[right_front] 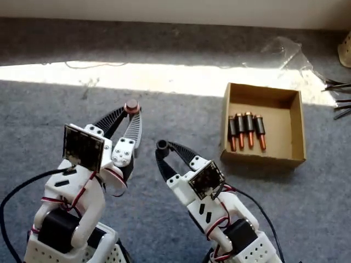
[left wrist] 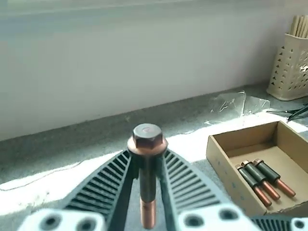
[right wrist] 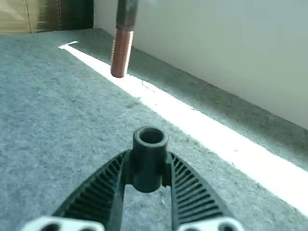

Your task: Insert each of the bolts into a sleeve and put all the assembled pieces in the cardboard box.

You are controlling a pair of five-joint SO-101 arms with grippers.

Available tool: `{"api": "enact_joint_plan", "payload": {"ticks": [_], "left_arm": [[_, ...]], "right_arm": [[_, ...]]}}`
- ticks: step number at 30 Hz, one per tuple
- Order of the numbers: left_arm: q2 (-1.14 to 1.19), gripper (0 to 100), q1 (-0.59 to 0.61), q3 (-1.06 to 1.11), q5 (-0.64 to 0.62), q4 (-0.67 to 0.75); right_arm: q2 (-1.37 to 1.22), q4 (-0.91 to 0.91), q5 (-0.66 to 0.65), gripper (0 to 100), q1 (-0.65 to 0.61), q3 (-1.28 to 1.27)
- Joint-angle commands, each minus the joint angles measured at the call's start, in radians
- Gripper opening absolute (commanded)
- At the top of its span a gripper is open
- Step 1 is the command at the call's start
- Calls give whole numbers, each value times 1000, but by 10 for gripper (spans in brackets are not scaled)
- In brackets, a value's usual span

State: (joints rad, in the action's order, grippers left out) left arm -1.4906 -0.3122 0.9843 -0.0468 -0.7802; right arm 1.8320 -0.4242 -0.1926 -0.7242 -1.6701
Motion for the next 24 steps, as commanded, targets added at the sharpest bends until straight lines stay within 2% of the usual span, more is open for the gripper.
{"api": "enact_joint_plan", "payload": {"ticks": [1,7,12,18,24], "left_arm": [[-58,5,-87,59,-12,147],[-64,5,-97,127,-181,253],[-65,5,-102,131,-186,261],[-64,5,-107,147,-186,298],[-65,5,-189,180,-181,333]], "right_arm": [[2,-2,-12,5,39,-139],[2,-2,-2,5,81,-139],[4,-2,178,5,101,-139],[2,-2,176,5,96,-139],[4,-2,109,5,96,-139]]}}
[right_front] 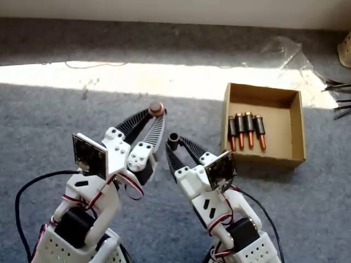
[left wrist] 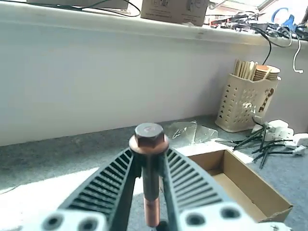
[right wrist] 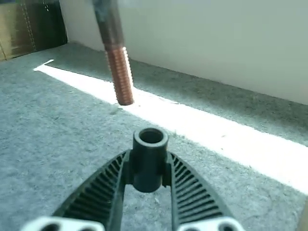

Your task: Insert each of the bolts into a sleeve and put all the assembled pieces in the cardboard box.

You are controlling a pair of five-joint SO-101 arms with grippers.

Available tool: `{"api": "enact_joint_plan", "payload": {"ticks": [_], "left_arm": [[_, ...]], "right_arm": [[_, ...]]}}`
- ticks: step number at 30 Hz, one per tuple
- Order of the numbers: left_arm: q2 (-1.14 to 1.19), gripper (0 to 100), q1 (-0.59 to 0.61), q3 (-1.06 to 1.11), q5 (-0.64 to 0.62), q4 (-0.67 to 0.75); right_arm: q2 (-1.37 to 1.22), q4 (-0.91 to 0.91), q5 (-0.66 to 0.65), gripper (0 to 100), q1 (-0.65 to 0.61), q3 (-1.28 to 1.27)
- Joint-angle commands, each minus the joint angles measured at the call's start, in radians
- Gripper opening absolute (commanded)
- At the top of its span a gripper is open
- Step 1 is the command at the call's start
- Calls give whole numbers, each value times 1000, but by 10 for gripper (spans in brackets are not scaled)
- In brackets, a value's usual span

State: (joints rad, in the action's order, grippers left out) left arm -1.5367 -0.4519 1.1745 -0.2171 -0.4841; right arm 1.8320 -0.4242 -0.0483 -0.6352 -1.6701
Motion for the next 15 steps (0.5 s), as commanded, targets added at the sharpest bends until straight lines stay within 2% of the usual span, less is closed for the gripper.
{"api": "enact_joint_plan", "payload": {"ticks": [1,5,9,15], "left_arm": [[-19,5,-53,-10,-11,35],[-19,5,-58,-8,-11,32],[-19,5,-51,-8,-11,31],[-19,5,-58,19,-14,34]], "right_arm": [[4,-2,-41,5,7,-139],[2,-5,-44,5,7,-139],[5,-70,-110,5,7,-139],[5,-71,-104,5,5,-140]]}}
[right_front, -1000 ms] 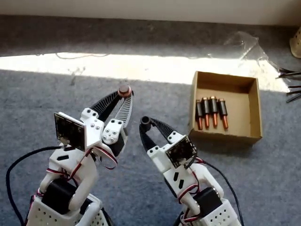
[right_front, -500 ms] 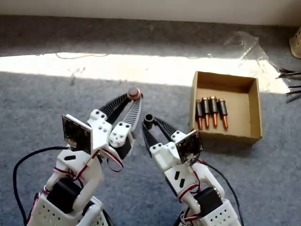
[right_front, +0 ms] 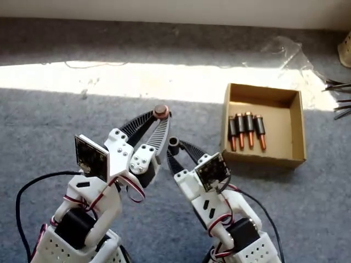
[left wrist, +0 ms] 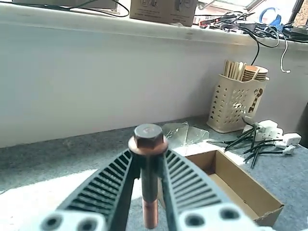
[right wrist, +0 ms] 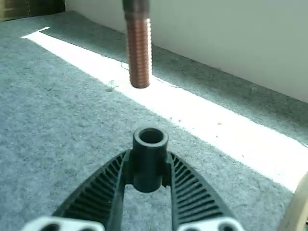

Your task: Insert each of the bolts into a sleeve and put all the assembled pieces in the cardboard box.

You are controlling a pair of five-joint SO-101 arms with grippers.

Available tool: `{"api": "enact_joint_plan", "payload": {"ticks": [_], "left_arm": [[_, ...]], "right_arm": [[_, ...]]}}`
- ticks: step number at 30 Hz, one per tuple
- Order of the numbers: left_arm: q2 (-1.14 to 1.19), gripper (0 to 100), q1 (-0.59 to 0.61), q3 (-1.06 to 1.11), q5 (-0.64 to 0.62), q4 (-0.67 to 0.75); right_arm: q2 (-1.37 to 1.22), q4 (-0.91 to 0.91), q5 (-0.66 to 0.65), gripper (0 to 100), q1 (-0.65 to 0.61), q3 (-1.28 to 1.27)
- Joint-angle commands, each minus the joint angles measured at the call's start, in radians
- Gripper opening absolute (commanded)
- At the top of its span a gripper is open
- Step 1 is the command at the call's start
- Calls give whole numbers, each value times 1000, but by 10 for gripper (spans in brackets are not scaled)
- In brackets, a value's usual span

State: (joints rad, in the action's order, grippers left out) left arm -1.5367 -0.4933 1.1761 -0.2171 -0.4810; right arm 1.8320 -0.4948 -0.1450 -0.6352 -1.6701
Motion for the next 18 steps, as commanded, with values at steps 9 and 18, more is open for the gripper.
{"api": "enact_joint_plan", "payload": {"ticks": [9,18], "left_arm": [[-19,5,-18,48,-17,34],[-18,5,-28,125,-17,143]], "right_arm": [[5,-1,-8,5,5,-140],[5,-1,-9,5,5,-139]]}}
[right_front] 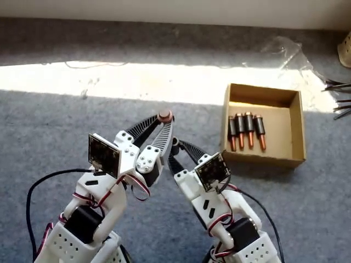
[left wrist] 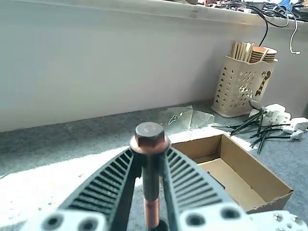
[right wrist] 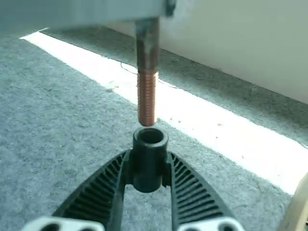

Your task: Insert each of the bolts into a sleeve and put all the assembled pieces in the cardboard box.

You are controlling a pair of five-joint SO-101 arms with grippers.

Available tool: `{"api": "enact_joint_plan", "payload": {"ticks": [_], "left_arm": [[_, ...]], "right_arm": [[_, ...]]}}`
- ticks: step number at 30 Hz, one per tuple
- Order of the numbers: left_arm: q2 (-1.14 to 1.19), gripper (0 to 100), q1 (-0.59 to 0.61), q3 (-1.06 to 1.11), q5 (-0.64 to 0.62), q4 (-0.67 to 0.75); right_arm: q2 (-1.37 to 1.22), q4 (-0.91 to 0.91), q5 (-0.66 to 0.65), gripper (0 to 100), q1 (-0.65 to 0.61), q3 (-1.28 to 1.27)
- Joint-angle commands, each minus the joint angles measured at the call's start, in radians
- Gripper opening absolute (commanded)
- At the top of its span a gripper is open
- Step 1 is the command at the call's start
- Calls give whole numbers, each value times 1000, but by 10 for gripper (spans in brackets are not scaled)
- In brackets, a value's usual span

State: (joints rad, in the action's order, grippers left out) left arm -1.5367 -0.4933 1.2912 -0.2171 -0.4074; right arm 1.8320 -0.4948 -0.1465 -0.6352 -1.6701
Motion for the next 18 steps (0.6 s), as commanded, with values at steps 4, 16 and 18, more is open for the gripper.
{"api": "enact_joint_plan", "payload": {"ticks": [4,16,18], "left_arm": [[-18,5,-58,15,-17,68],[-18,5,-54,16,-17,64],[-18,5,-54,16,-17,64]], "right_arm": [[5,-1,-8,5,5,-139],[5,-1,-8,5,5,-139],[5,-1,-8,5,5,-139]]}}
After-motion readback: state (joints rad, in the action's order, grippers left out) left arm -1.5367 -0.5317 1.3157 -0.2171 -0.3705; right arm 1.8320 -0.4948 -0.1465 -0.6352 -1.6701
